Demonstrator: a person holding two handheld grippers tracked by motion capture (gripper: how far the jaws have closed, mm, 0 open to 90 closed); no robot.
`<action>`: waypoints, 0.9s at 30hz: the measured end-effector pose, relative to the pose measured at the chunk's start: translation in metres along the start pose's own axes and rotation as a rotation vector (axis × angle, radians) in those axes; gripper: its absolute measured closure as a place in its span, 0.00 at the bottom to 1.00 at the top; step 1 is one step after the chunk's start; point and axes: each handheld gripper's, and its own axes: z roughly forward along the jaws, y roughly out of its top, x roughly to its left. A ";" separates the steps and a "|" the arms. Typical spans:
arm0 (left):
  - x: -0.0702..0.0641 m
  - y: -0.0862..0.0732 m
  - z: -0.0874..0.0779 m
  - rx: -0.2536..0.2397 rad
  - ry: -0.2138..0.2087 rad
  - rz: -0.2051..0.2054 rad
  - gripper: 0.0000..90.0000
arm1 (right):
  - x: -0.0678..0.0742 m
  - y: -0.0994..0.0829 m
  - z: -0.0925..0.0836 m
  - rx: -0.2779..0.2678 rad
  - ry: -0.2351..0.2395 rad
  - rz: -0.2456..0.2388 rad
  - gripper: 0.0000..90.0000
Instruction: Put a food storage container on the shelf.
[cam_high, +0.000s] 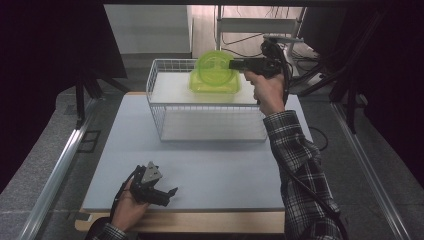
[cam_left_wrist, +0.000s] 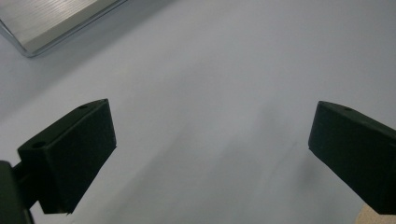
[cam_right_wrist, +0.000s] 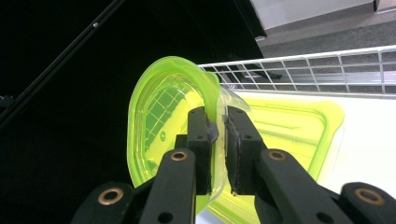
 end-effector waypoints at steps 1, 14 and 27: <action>0.000 0.000 0.000 0.000 0.000 0.001 0.01 | 0.001 0.001 0.001 0.003 -0.005 0.003 0.89; -0.001 0.000 0.001 0.008 0.002 0.010 0.01 | 0.005 0.007 0.010 -0.003 -0.119 -0.044 0.81; -0.001 0.000 0.001 0.010 0.002 0.011 0.01 | -0.003 0.008 0.014 -0.014 -0.143 -0.052 0.67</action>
